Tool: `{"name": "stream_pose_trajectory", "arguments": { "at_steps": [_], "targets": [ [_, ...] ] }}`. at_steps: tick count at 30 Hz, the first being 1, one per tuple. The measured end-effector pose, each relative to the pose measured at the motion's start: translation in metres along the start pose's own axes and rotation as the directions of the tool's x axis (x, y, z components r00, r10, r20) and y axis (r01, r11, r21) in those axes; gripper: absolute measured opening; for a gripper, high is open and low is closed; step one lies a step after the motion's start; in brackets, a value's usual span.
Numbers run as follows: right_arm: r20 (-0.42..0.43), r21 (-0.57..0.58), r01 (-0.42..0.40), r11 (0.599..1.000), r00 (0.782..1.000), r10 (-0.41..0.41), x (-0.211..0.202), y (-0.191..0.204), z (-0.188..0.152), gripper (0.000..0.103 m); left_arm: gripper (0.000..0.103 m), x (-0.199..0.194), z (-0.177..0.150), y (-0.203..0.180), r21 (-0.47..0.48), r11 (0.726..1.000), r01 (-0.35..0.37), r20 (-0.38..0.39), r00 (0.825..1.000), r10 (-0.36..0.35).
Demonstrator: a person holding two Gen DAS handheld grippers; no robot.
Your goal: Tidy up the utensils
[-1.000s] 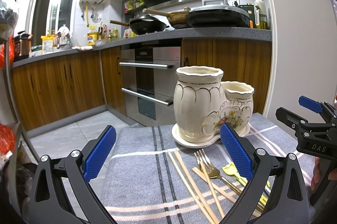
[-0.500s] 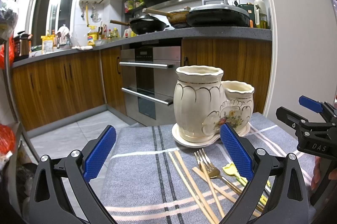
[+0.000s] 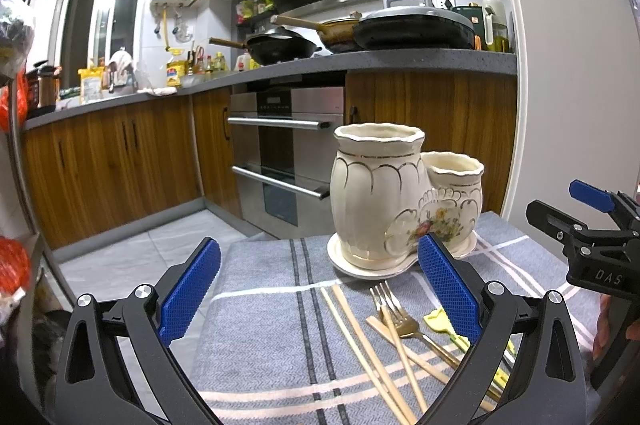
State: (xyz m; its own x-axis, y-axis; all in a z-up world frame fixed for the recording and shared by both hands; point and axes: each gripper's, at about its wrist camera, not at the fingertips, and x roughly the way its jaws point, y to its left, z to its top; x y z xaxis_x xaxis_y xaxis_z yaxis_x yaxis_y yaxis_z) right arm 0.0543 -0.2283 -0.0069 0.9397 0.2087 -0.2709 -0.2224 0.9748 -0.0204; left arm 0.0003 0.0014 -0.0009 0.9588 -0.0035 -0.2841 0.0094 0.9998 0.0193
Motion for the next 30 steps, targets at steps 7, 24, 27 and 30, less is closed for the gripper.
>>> {"name": "stream_pose_trajectory", "arguments": {
  "at_steps": [7, 24, 27, 30],
  "targets": [
    [0.0, 0.001, 0.0, 1.0, 1.0, 0.0, 0.0, 0.0, 0.0, 0.098, 0.098, 0.005, -0.008, 0.001, -0.002, 1.0, -0.001, -0.004, 1.0, 0.001],
    [-0.006, 0.035, 0.043, 0.998, 0.999, -0.043, -0.006, -0.004, -0.001, 0.098, 0.098, 0.003, -0.009, 0.005, -0.014, 1.0, -0.019, 0.006, 1.0, 0.019],
    [-0.019, 0.039, 0.017, 0.999, 1.0, -0.016, -0.004, -0.005, -0.002, 0.098, 0.098, 0.002, -0.008, 0.005, -0.019, 1.0, -0.011, 0.0, 1.0, 0.011],
    [-0.023, 0.059, 0.024, 0.998, 0.999, -0.022, -0.003, -0.01, -0.002, 0.098, 0.098, 0.006, -0.007, 0.008, -0.008, 1.0, -0.011, -0.056, 0.998, 0.01]
  ]
}}
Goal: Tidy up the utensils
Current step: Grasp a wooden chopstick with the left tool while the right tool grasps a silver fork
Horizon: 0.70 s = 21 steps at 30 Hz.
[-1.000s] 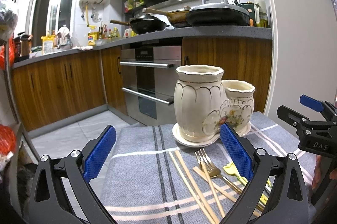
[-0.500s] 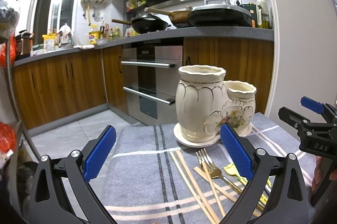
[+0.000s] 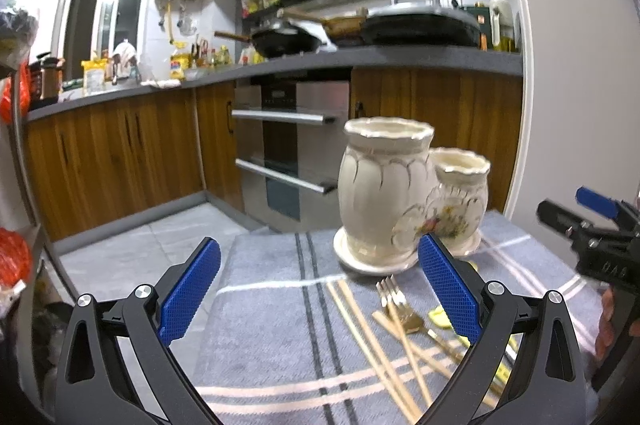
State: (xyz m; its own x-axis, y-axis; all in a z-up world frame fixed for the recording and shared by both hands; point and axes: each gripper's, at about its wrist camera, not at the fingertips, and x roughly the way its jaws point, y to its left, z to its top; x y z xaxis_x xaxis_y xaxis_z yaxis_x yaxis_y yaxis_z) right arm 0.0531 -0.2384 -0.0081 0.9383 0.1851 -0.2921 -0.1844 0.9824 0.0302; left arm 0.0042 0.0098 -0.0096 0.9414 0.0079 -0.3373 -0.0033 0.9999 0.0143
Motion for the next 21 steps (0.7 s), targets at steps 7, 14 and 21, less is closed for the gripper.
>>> {"name": "stream_pose_trajectory", "arguments": {
  "at_steps": [7, 14, 21],
  "targets": [
    [-0.038, 0.047, 0.01, 0.999, 0.999, -0.008, 0.007, -0.008, 0.0, 0.098, 0.086, 0.029, -0.01, 0.006, -0.014, 0.999, 0.029, -0.262, 0.964, -0.032],
    [-0.035, 0.031, 0.014, 0.999, 0.999, -0.013, 0.005, -0.005, 0.0, 0.098, 0.055, 0.043, -0.033, -0.013, 0.059, 0.995, 0.079, -0.392, 0.919, -0.05],
    [-0.027, 0.011, -0.003, 1.0, 1.0, 0.003, 0.002, -0.002, 0.0, 0.098, 0.04, 0.044, -0.037, -0.015, 0.049, 0.996, 0.07, -0.445, 0.895, -0.041]
  ]
}}
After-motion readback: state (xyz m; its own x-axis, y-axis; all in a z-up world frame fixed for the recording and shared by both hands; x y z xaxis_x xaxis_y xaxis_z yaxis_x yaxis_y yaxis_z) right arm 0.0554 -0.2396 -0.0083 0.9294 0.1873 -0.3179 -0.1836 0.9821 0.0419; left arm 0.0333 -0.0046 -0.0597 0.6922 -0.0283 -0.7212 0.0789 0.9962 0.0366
